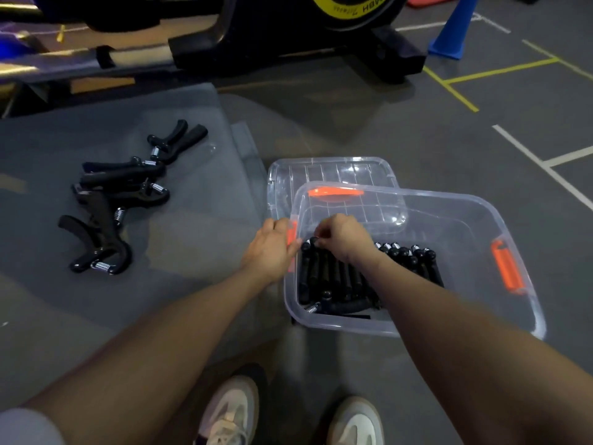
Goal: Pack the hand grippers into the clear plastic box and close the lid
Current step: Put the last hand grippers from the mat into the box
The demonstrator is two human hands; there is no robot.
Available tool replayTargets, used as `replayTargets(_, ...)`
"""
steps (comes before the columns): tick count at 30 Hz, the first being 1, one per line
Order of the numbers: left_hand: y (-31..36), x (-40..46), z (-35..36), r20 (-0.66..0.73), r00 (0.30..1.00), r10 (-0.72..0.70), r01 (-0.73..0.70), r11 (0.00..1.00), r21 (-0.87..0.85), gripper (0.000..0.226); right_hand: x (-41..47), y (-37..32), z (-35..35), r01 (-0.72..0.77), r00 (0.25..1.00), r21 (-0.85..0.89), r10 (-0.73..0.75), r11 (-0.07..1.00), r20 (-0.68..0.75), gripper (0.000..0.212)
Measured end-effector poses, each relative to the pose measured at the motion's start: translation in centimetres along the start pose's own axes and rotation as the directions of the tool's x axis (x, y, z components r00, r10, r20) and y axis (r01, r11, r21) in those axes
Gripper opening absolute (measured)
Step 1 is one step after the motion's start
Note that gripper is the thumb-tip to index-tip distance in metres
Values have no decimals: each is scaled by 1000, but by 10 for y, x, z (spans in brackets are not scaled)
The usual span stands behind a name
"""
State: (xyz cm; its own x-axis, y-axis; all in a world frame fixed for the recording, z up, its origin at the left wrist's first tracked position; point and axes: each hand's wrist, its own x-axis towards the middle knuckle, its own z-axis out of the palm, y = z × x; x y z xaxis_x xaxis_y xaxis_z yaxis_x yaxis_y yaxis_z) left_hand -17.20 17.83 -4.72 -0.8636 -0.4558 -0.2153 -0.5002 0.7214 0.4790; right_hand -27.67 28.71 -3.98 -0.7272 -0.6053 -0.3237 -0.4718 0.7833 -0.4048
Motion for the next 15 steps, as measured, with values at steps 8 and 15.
replayTargets(8,-65,-26,-80,-182,974,-135,108,982,-155,41,9,-121,-20,176,984,8,-176,984,-40,42)
replayTargets(15,-190,-54,-121,-284,904,-318,289,947,-140,49,34,-234,25,250,957,2,-247,968,155,51)
